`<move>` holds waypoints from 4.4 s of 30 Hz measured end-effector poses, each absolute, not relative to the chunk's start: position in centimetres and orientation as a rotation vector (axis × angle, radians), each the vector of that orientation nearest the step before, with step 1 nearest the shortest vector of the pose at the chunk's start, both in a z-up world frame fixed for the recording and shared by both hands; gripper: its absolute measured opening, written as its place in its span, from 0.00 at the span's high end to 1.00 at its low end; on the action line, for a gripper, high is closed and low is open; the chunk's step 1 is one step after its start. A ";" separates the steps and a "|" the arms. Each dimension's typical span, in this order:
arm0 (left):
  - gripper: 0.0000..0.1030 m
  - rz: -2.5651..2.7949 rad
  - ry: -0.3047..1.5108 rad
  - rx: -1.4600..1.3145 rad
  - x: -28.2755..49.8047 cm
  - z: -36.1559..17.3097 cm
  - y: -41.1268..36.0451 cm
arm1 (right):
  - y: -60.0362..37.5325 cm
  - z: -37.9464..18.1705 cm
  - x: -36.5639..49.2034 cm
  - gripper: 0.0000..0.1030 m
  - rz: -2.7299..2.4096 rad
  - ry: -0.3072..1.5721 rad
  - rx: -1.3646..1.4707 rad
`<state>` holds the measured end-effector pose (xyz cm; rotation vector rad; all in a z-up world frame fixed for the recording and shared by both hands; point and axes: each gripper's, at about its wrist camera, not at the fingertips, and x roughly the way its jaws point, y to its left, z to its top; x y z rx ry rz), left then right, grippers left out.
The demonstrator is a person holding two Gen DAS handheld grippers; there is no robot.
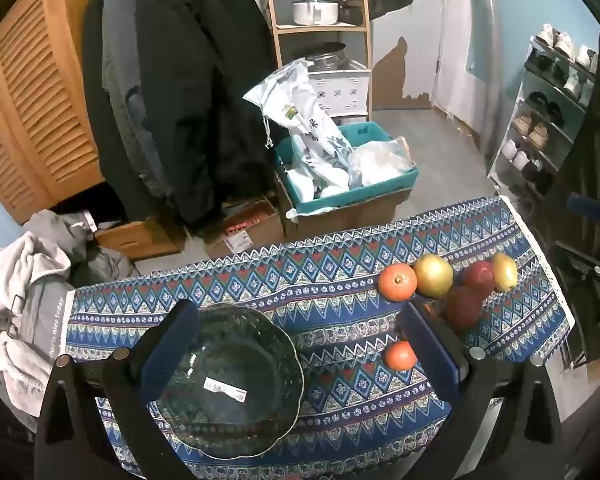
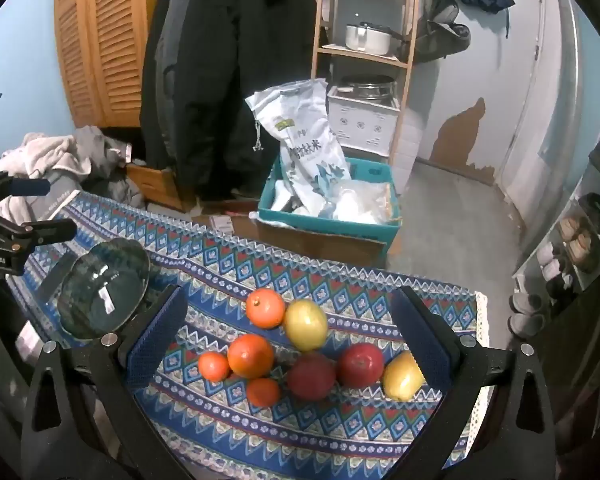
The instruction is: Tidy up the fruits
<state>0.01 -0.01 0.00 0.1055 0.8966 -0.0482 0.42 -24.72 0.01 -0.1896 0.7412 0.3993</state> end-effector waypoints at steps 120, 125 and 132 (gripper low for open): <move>0.01 -0.151 1.104 0.150 4.1 -8.8 -4.4 | -35.1 -7.0 5.2 0.03 0.181 0.962 -0.110; 0.01 -0.150 1.108 0.198 5.2 -10.2 -5.5 | -37.1 -9.5 6.7 0.06 0.162 1.038 -0.097; 0.01 -0.182 1.168 0.203 6.3 -12.8 -6.0 | -38.5 -12.6 8.2 0.09 0.169 1.145 -0.115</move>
